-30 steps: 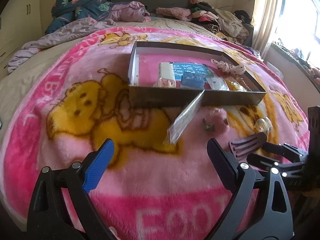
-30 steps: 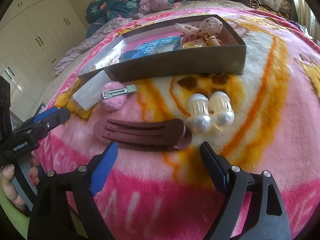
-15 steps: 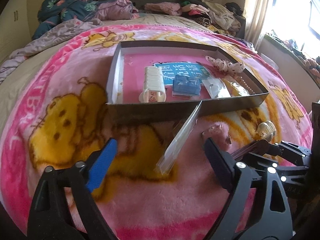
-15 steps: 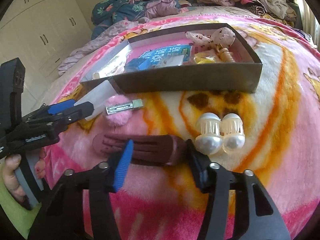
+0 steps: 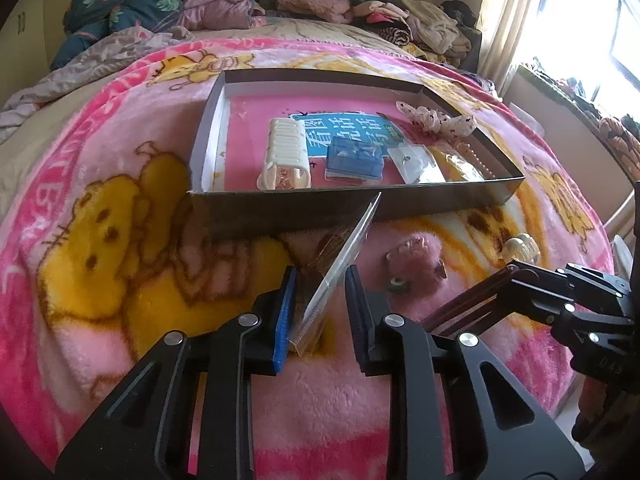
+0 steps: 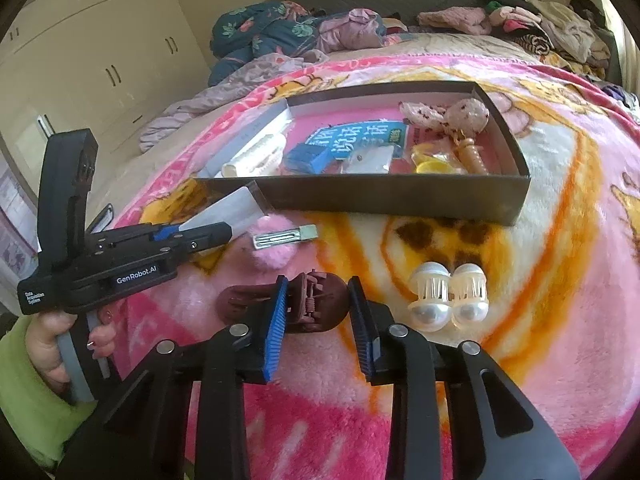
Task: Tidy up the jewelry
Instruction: 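Grasp the clear plastic strip with the left tool while the right tool grasps the brown claw clip, then lower the clear strip into the box with the left tool while the right tool places the claw clip inside, then withdraw both open tools from the box, then grasp the pink pom-pom hair clip with the left tool while the right tool grasps the pearl earrings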
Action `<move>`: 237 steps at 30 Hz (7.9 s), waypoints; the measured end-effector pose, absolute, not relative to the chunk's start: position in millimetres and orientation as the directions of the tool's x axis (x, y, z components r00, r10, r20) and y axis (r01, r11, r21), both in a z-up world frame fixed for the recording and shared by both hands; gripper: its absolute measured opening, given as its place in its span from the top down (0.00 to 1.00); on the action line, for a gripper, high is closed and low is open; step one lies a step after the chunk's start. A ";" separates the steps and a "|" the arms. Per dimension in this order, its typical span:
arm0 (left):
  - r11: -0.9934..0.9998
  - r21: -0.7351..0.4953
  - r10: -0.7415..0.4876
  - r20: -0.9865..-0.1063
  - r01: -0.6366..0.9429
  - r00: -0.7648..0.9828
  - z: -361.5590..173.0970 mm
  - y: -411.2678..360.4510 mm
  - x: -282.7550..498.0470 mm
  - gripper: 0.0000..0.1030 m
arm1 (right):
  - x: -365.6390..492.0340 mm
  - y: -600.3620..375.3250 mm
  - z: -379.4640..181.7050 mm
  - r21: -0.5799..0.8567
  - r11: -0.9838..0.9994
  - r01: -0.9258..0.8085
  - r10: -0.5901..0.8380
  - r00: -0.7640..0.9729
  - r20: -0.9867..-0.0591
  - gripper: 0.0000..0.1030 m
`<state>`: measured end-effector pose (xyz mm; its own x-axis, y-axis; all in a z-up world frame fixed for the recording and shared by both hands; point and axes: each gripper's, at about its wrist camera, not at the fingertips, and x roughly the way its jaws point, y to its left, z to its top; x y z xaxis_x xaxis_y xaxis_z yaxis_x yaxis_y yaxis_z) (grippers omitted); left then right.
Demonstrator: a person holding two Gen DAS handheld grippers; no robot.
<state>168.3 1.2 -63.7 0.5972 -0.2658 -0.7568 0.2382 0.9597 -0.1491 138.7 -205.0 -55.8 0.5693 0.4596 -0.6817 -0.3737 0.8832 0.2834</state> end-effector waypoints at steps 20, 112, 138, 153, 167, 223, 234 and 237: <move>0.966 -0.131 -0.247 -0.712 0.221 0.658 -19.2 3.0 144.4 0.85 | 129.6 -242.1 -7.2 0.256 0.909 -0.330 0.416 0.662 -0.623 0.76; 0.981 -0.184 -0.182 -0.741 0.065 0.647 -44.1 20.9 279.1 0.84 | 266.3 -219.5 -32.9 0.338 0.876 -0.344 0.482 0.599 -0.639 0.75; 0.976 -0.191 -0.209 -0.722 0.100 0.660 -16.6 17.6 246.6 0.73 | 219.1 -240.0 -4.7 0.207 0.935 -0.289 0.353 0.679 -0.643 0.30; 0.978 -0.171 -0.206 -0.706 0.119 0.677 0.1 14.3 207.9 0.51 | 179.7 -256.2 22.2 0.188 0.947 -0.261 0.321 0.735 -0.597 0.19; 0.977 -0.180 -0.206 -0.665 0.113 0.718 22.4 19.3 161.7 0.19 | 140.0 -259.6 34.3 0.157 0.951 -0.266 0.307 0.762 -0.570 0.14; 0.963 -0.175 -0.262 -0.784 0.204 0.563 -64.9 -67.9 176.5 0.53 | 155.7 -260.3 -77.4 0.145 0.913 -0.381 0.364 0.604 -0.709 0.57; 0.954 -0.158 -0.278 -0.778 0.253 0.564 -58.0 -89.0 173.7 0.75 | 150.4 -284.9 -69.5 0.162 0.926 -0.342 0.353 0.630 -0.691 0.57; 0.950 -0.161 -0.291 -0.764 0.267 0.575 -49.1 -90.9 169.6 0.76 | 148.6 -289.3 -64.1 0.161 0.929 -0.334 0.349 0.639 -0.686 0.57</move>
